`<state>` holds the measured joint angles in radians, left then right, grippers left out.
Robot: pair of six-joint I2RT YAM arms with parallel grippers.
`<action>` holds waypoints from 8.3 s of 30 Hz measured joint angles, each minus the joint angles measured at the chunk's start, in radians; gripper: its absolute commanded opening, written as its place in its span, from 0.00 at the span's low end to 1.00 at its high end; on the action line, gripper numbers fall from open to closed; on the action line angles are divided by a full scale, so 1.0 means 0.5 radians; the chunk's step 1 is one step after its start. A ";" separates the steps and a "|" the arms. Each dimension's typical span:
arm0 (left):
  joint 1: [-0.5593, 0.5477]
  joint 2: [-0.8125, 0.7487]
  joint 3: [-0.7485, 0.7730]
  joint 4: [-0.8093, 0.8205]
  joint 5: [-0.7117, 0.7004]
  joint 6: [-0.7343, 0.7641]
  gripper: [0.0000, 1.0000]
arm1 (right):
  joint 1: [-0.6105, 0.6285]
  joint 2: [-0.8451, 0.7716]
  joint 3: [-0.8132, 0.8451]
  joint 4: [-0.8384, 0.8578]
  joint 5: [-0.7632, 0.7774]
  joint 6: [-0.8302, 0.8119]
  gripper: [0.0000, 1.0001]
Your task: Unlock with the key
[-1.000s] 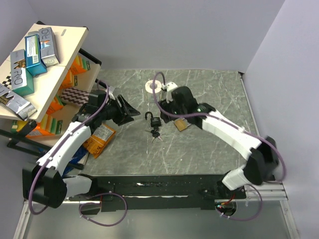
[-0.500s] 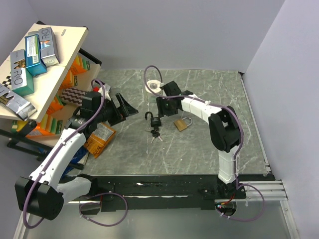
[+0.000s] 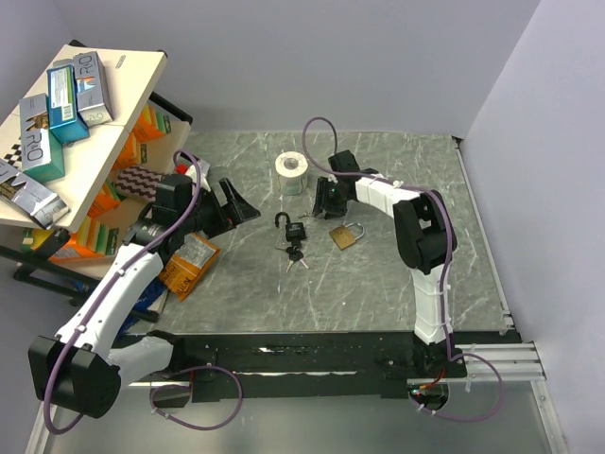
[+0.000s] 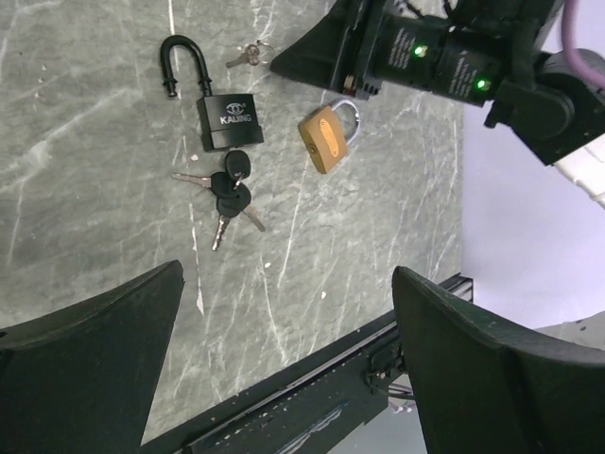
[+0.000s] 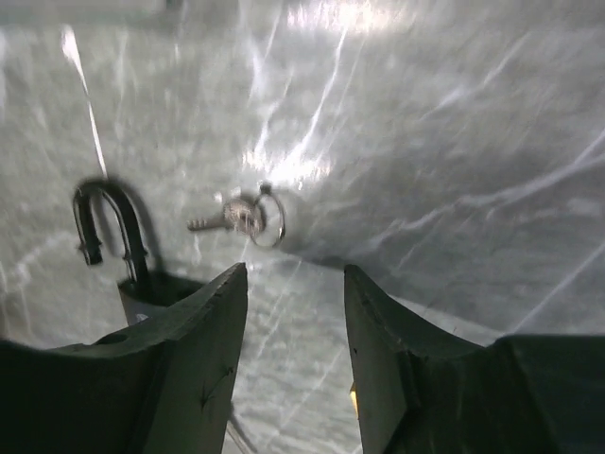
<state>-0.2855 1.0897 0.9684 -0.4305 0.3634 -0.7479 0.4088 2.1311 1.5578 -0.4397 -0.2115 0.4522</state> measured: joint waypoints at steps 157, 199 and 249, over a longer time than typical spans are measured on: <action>-0.304 0.367 0.164 0.327 0.889 -1.337 0.84 | 1.476 -1.921 -0.504 0.174 0.801 -1.609 0.00; -0.264 0.105 -0.066 0.556 0.665 -1.630 0.01 | 1.769 -1.994 -0.840 0.263 1.147 -2.165 0.59; -0.294 -0.289 -0.288 1.743 0.449 -0.889 0.01 | 0.761 -1.795 -0.694 0.917 -0.605 0.596 0.08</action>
<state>-0.4328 0.9451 0.8246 0.4412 0.5880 -1.1923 0.7891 1.2335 1.2110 0.0189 -0.5140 0.7502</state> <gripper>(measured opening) 0.023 0.221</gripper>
